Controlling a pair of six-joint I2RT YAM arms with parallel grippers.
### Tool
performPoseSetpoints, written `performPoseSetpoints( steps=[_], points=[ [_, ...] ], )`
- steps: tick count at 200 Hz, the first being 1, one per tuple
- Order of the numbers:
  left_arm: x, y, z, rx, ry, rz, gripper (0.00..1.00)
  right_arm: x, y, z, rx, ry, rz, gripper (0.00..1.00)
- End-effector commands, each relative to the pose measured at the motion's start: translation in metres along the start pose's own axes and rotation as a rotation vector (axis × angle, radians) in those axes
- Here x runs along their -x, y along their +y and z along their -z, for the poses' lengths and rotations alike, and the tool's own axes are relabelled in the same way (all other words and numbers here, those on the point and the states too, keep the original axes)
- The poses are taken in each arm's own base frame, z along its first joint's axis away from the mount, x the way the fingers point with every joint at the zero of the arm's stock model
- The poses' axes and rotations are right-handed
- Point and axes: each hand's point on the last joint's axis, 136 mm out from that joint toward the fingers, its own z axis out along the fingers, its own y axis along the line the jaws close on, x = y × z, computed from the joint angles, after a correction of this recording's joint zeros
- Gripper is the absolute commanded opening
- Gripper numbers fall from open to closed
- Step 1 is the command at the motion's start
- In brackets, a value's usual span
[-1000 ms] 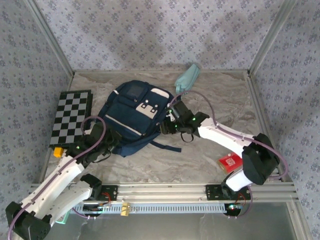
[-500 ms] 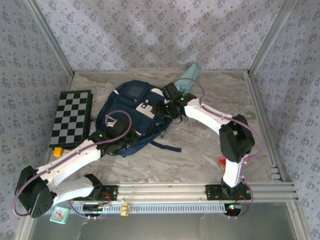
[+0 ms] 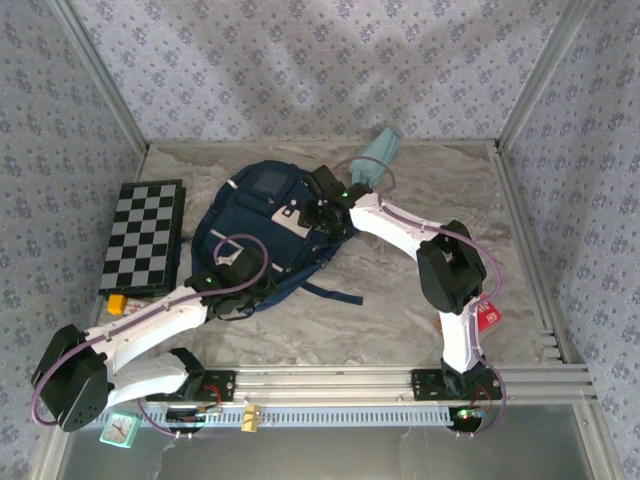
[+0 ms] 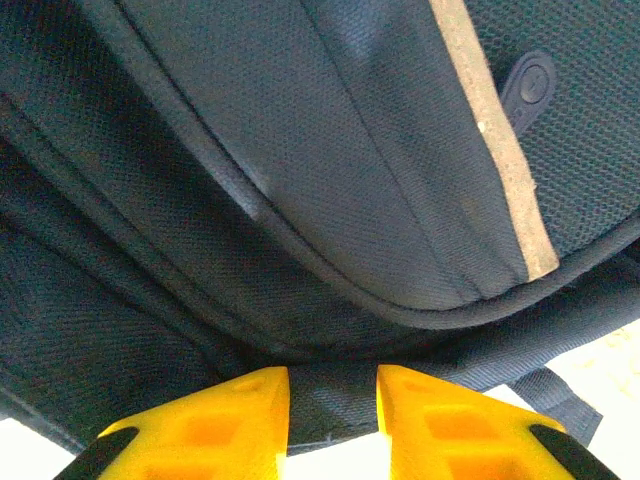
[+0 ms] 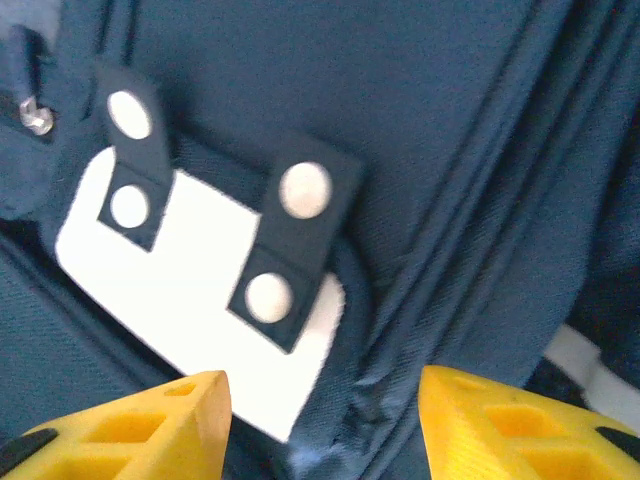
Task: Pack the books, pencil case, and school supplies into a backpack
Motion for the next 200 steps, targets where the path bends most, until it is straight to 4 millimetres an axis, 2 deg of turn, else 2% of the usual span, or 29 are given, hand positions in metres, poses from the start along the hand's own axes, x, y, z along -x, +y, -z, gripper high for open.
performPoseSetpoints(
  steps=[1, 21, 61, 72, 84, 116, 131, 147, 171, 176, 200],
  points=[
    [0.001, 0.011, 0.001, 0.032, -0.021, 0.007, 0.30, 0.005, 0.000, 0.010, -0.040, -0.047, -0.019, 0.48],
    [0.002, 0.012, 0.001, 0.039, -0.025, 0.006, 0.30, -0.006, -0.008, -0.001, -0.075, 0.018, -0.032, 0.49],
    [0.002, 0.011, 0.000, 0.042, -0.026, 0.001, 0.31, -0.005, -0.015, -0.013, -0.115, 0.008, -0.042, 0.56],
    [0.002, 0.011, -0.001, 0.043, -0.024, 0.003, 0.31, -0.006, -0.012, -0.019, -0.099, 0.025, -0.050, 0.56],
    [0.002, 0.011, -0.001, 0.045, -0.022, 0.002, 0.31, -0.001, -0.006, -0.024, -0.080, 0.021, -0.037, 0.51],
    [0.001, 0.012, -0.002, 0.053, -0.020, -0.001, 0.31, 0.002, 0.001, -0.017, -0.102, -0.008, 0.010, 0.45],
    [0.002, 0.012, -0.003, 0.055, -0.021, 0.000, 0.31, 0.001, 0.001, -0.013, -0.112, -0.014, 0.010, 0.46],
    [0.002, 0.012, -0.003, 0.056, -0.022, 0.002, 0.32, 0.002, -0.002, -0.023, -0.094, 0.008, -0.022, 0.49],
    [0.002, 0.010, -0.003, 0.050, -0.019, 0.002, 0.32, 0.001, -0.002, -0.035, -0.061, 0.027, -0.032, 0.46],
    [0.001, 0.010, -0.004, 0.050, -0.017, 0.002, 0.32, 0.004, 0.004, -0.037, -0.038, 0.016, -0.030, 0.45],
    [0.001, 0.011, -0.003, 0.057, -0.016, -0.002, 0.32, 0.004, 0.011, -0.028, -0.020, 0.012, -0.008, 0.45]
  ],
)
